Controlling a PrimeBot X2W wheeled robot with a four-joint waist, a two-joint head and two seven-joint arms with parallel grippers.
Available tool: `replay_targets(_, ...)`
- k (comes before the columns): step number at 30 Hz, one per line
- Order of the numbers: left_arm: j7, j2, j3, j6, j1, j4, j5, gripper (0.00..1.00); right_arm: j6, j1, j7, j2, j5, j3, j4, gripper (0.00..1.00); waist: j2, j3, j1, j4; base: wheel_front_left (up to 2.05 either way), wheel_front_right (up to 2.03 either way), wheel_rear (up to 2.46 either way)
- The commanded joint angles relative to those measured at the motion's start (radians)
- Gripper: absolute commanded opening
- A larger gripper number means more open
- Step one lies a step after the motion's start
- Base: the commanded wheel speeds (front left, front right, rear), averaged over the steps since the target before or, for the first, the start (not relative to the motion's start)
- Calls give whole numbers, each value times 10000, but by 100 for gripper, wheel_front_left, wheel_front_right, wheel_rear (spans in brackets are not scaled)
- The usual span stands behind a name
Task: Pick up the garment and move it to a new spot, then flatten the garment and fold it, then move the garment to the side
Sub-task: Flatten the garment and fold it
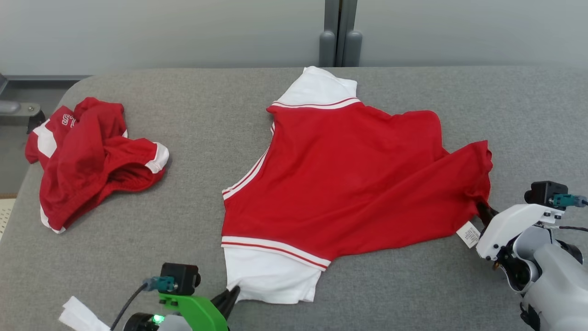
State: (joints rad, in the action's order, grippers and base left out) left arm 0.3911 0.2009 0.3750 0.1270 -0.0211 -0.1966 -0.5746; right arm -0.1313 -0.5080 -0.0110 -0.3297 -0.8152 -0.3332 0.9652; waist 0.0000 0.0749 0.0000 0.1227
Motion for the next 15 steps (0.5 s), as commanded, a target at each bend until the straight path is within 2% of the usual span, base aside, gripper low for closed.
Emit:
replay_targets(1, -155, 105, -136, -30, 121, 161, -127, 0, 10, 214, -102, -80, -249, -35, -302, 0, 0, -167, 0, -81, 0, 0, 0)
replay_targets(9, -1507, 602, -1048, -72, 191, 1253, -155, 0, 9, 1115, -191, -471, -2434, -127, -3672, 0, 0, -305, 0, -499, 0, 0, 0)
replay_targets(11, -1841, 615, -1196, -41, -34, 1326, -338, 0, 9, 1224, -258, -637, -2822, -63, -4231, 0, 0, -207, 0, -586, 0, 0, 0)
replay_targets(15, -2305, 1071, -1322, 28, -1023, 1126, -408, 0, 6, 713, -296, -619, -3253, -60, -4695, 0, 0, 376, 0, -791, 0, 0, 0)
